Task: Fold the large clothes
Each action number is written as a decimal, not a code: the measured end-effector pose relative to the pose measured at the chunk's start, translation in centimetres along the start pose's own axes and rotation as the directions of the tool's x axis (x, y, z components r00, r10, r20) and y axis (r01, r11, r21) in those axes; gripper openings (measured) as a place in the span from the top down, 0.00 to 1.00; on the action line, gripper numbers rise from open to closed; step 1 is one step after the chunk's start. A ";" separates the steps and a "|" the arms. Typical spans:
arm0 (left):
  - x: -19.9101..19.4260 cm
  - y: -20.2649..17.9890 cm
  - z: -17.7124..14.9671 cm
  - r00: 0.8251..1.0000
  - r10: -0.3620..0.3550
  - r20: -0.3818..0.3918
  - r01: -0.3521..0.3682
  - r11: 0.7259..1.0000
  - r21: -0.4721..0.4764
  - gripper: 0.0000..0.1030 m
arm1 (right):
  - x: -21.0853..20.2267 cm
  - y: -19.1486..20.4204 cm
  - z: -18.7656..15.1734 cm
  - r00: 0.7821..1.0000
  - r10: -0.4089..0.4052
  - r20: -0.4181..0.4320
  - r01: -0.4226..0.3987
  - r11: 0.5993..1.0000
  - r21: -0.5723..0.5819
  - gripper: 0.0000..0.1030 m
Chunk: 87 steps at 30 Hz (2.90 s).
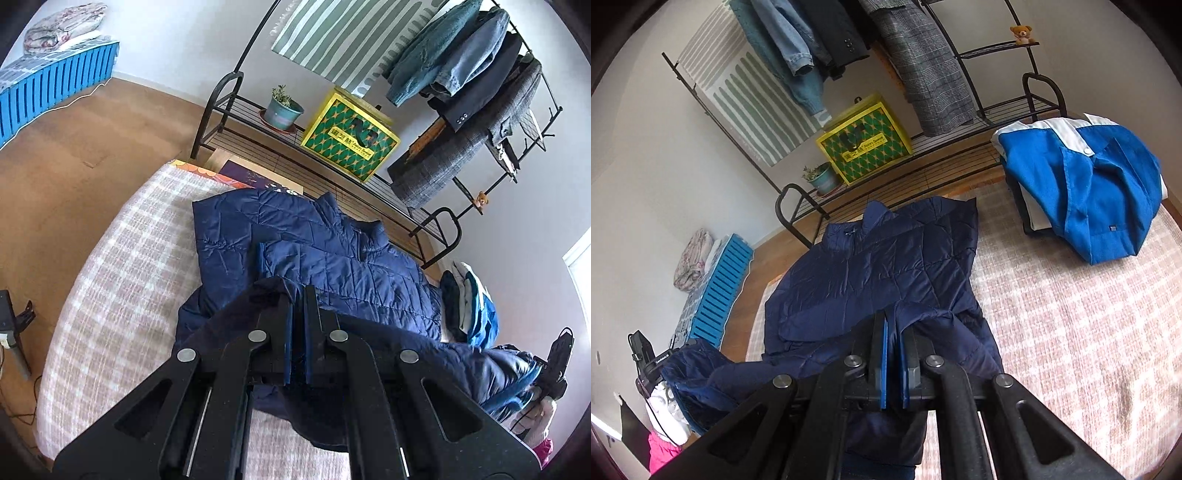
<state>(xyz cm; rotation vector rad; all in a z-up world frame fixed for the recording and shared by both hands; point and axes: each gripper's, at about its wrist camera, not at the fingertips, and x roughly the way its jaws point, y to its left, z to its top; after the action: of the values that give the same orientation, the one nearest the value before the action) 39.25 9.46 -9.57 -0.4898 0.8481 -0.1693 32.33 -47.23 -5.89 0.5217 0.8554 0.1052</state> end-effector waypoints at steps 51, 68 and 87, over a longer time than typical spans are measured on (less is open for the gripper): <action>26.1 3.7 5.5 0.952 0.279 -0.125 -0.204 0.884 0.420 0.98 | 24.9 -5.1 8.3 0.961 -0.257 -0.099 0.196 0.892 -0.408 1.00; 25.9 2.2 6.1 0.942 0.335 0.002 -0.296 0.830 0.473 1.00 | 24.9 -4.1 7.9 0.951 -0.306 -0.050 0.256 0.866 -0.429 1.00; 30.4 0.3 9.9 0.890 0.442 0.114 -0.444 0.781 0.439 1.00 | 25.9 -5.3 13.1 0.961 -0.274 -0.031 0.252 0.920 -0.301 0.48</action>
<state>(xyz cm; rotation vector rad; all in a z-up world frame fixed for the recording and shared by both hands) 66.61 3.02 -24.77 0.1624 0.8632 0.0729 58.48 -49.42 -19.26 0.1199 0.9549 0.0034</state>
